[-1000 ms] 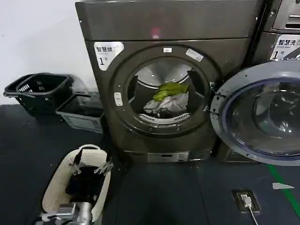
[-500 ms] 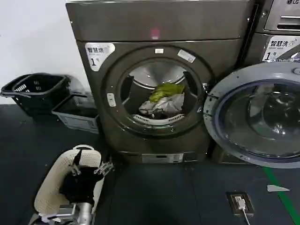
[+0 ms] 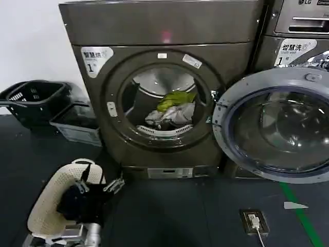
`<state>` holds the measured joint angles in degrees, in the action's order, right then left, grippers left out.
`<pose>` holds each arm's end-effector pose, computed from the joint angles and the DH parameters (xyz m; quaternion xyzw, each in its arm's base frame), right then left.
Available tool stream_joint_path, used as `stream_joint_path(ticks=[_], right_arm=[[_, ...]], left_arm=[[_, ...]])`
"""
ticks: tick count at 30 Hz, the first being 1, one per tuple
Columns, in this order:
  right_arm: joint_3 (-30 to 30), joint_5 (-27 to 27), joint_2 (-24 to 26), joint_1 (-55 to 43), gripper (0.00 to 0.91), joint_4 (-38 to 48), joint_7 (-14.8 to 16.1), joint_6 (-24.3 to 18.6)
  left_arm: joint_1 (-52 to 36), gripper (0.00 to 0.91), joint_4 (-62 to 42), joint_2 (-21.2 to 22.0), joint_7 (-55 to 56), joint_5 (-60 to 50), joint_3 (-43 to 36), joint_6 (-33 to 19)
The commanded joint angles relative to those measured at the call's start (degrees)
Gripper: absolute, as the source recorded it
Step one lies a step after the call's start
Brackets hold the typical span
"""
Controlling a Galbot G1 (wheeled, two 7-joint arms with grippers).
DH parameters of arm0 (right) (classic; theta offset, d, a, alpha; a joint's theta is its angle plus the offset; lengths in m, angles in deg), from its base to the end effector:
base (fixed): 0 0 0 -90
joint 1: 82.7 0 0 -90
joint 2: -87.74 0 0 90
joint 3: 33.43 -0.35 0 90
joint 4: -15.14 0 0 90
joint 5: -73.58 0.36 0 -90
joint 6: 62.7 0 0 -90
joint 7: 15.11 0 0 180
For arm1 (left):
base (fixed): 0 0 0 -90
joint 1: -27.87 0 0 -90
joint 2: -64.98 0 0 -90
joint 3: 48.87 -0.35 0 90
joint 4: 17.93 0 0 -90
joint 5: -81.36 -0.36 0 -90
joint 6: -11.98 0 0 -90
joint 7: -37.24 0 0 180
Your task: Grasp the clothes from the dryer.
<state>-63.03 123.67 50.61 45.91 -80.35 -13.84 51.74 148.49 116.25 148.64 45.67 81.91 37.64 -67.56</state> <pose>-0.1022 -0.4397 0.1557 0.4995 0.7939 -0.1208 0.3251 0.1707 -0.0047 -0.2175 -0.0173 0.9992 0.0240 0.0269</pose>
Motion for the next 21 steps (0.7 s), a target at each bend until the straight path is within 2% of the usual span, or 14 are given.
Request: stream_joint_path(ticks=[1,16,21], right_arm=[[-0.1,0.0,0.1,0.0,0.907,0.0,0.0,0.0],[0.3,0.0,-0.2,-0.3,0.907,-0.4,0.1,-0.3],[0.3,0.0,-0.1,0.0,0.907,-0.2,0.1,-2.2]], left_arm=[[-0.2,0.907,-0.2,-0.3,0.0,0.0,0.0,0.1],[-1.4,0.907,-1.2,-0.4,-0.3,0.7,0.0,0.8],[-1.7,0.907,-1.3,-0.2,-0.4,0.8,-0.2,0.9]])
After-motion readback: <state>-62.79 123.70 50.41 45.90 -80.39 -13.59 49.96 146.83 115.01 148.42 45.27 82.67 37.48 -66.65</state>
